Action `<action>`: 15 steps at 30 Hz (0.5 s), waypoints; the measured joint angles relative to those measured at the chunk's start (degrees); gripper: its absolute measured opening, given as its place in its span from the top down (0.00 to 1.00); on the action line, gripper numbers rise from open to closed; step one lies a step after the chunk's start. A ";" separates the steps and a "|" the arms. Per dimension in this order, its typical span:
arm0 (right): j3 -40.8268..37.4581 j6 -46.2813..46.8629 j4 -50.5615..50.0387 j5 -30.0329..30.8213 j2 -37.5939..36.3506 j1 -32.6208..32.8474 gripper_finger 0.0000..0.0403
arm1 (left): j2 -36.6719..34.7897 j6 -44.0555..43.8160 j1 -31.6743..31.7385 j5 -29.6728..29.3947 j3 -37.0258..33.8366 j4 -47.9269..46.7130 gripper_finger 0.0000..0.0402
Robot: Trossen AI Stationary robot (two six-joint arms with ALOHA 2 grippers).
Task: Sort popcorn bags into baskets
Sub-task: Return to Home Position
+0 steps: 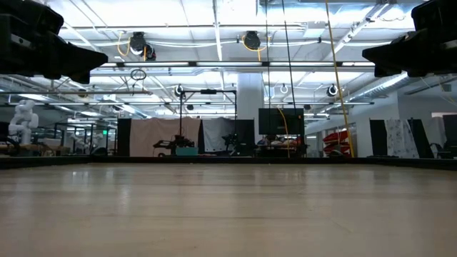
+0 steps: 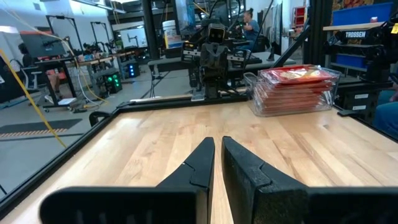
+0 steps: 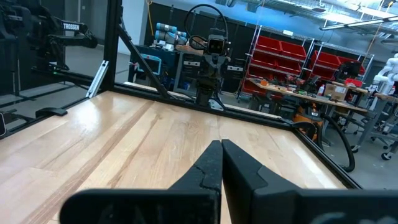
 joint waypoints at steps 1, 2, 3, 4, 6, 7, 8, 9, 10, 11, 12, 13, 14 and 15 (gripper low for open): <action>0.02 0.00 0.00 0.00 0.00 -0.01 1.00 | 0.01 0.00 0.00 0.00 -0.04 0.22 0.91; 0.00 0.00 0.00 0.00 0.00 -0.02 1.00 | 0.02 0.00 0.00 -0.01 -0.06 0.45 0.91; 0.00 0.00 0.00 0.00 0.00 0.00 1.00 | 0.02 0.00 0.00 -0.05 -0.09 0.72 0.91; 0.02 0.00 0.00 0.00 0.00 -0.02 1.00 | 0.02 0.00 0.00 -0.11 -0.09 0.89 0.91; 0.00 0.00 0.00 0.00 0.00 -0.02 1.00 | 0.02 0.00 0.00 -0.31 -0.09 1.60 0.91; 0.00 0.00 0.00 0.00 0.00 -0.01 1.00 | 0.00 0.00 -0.01 -0.31 -0.09 1.83 0.91; 0.00 0.00 0.00 0.00 0.00 -0.02 1.00 | 0.01 0.00 -0.01 -0.31 -0.09 1.79 0.91; 0.00 0.00 0.00 0.00 0.00 0.00 1.00 | 0.02 0.00 -0.01 -0.31 -0.09 1.75 0.91; 0.01 0.00 0.00 0.00 0.00 -0.02 1.00 | 0.02 0.00 0.00 -0.31 -0.09 1.81 0.91; 0.00 0.00 0.00 0.00 0.00 0.00 1.00 | 0.02 0.00 0.00 -0.28 -0.09 1.87 0.91; 0.01 0.00 0.00 0.00 -0.01 0.00 1.00 | 0.02 0.00 0.00 -0.28 -0.09 1.89 0.91; 0.02 0.00 0.00 0.00 0.00 -0.02 1.00 | 0.02 0.00 -0.02 -0.28 -0.09 1.95 0.91; 0.00 0.00 0.00 0.00 0.00 -0.02 1.00 | 0.02 0.00 0.00 -0.26 -0.09 2.01 0.91; 0.02 0.00 0.00 0.00 0.00 0.00 1.00 | 0.02 0.00 0.00 -0.25 -0.09 2.04 0.91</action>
